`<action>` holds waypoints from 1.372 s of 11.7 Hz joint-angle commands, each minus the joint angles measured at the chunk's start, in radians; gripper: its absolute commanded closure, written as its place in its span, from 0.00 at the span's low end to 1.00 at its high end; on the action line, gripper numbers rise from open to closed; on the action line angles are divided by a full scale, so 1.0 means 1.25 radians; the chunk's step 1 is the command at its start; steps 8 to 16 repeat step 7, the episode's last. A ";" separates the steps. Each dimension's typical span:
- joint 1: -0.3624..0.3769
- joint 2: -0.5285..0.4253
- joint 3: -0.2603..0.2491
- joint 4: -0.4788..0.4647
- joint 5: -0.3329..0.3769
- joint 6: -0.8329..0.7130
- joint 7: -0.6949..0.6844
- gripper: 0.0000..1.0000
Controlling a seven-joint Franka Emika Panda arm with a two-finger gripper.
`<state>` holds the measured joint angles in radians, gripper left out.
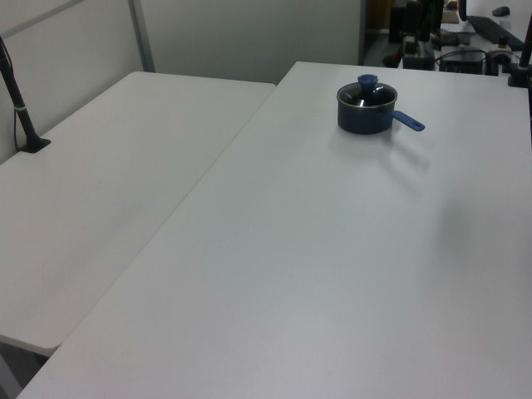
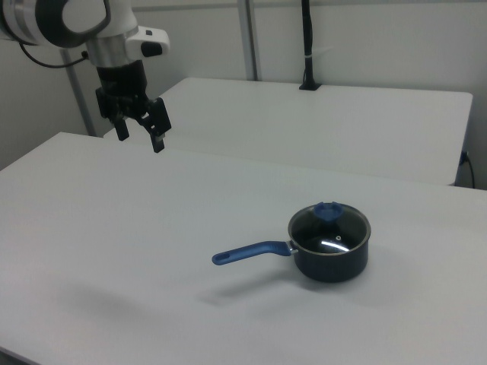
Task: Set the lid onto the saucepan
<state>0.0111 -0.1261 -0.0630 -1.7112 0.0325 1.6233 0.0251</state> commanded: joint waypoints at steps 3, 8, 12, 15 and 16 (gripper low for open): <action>-0.048 0.037 0.022 0.004 -0.003 0.038 -0.085 0.00; -0.056 0.036 0.027 0.006 0.005 0.040 -0.081 0.00; -0.056 0.036 0.027 0.006 0.005 0.040 -0.081 0.00; -0.056 0.036 0.027 0.006 0.005 0.040 -0.081 0.00; -0.056 0.036 0.027 0.006 0.005 0.040 -0.081 0.00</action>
